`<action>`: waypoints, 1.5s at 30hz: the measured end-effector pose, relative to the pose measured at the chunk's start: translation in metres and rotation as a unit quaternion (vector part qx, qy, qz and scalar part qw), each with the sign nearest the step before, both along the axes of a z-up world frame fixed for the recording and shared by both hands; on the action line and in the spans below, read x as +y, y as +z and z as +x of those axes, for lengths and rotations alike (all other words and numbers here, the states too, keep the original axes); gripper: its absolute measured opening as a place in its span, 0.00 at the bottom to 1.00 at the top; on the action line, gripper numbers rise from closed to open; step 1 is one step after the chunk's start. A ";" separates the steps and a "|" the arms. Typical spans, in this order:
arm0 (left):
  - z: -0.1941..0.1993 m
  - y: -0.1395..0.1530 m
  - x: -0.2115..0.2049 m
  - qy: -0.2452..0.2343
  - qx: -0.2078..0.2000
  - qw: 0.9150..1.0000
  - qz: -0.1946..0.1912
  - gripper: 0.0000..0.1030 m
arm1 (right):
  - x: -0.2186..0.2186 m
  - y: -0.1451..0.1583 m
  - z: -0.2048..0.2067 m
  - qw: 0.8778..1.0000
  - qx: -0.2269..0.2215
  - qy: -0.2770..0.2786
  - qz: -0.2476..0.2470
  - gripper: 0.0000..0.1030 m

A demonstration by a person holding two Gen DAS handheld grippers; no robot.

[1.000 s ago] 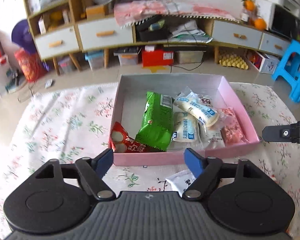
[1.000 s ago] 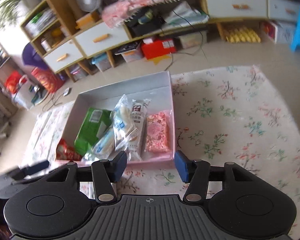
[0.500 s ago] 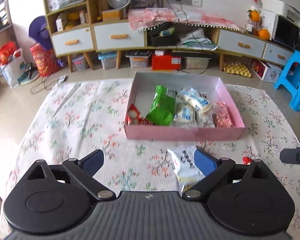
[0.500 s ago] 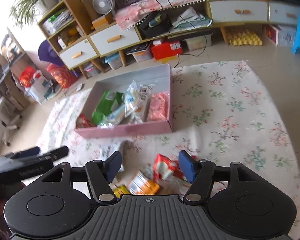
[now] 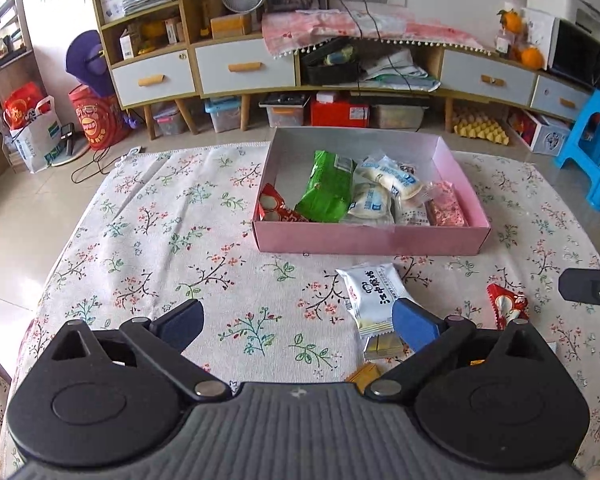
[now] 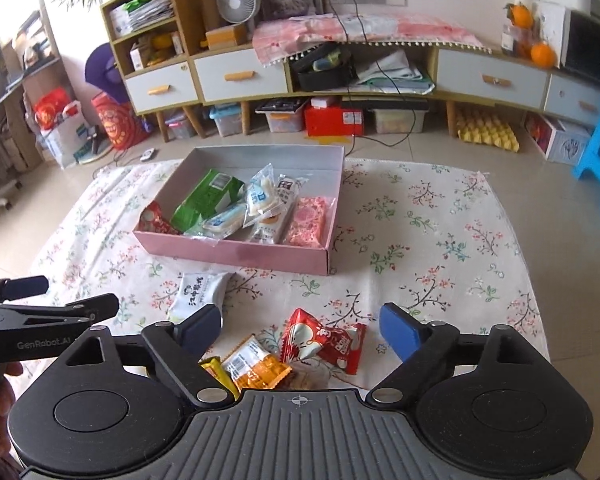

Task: Organize snacks
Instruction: 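Move both grippers back over the remaining snacks on the cloth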

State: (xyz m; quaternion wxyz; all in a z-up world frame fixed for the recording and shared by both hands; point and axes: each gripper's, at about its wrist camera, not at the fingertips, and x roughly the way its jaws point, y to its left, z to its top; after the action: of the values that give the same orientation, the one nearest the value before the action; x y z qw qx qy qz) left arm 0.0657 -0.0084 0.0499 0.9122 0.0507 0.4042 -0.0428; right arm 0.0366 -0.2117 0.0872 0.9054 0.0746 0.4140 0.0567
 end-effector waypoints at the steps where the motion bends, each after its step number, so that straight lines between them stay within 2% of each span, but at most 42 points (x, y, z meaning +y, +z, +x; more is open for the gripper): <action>1: -0.001 0.000 0.000 0.000 0.000 1.000 -0.001 0.98 | 0.000 -0.001 0.000 1.000 0.002 0.000 -0.002 0.86; 18: -0.006 -0.002 -0.004 -0.008 0.001 1.000 0.013 0.98 | 0.010 -0.008 0.003 0.999 0.020 0.018 -0.027 0.86; 24: -0.007 -0.003 -0.005 -0.011 0.000 1.000 0.021 0.98 | 0.014 -0.021 0.006 0.997 0.036 0.016 -0.073 0.87; 36: -0.018 0.000 -0.020 -0.041 -0.053 0.995 0.076 0.99 | 0.013 -0.029 0.008 0.995 0.049 0.015 -0.084 0.87; 45: -0.016 -0.006 -0.028 -0.059 -0.043 0.994 0.084 0.99 | 0.014 -0.036 0.009 0.993 0.060 0.020 -0.097 0.87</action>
State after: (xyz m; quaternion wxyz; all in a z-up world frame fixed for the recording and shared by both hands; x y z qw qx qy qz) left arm 0.0496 -0.0359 0.0437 0.9172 0.1526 0.3629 -0.0604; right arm 0.0452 -0.1978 0.0511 0.8806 -0.0182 0.4725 0.0298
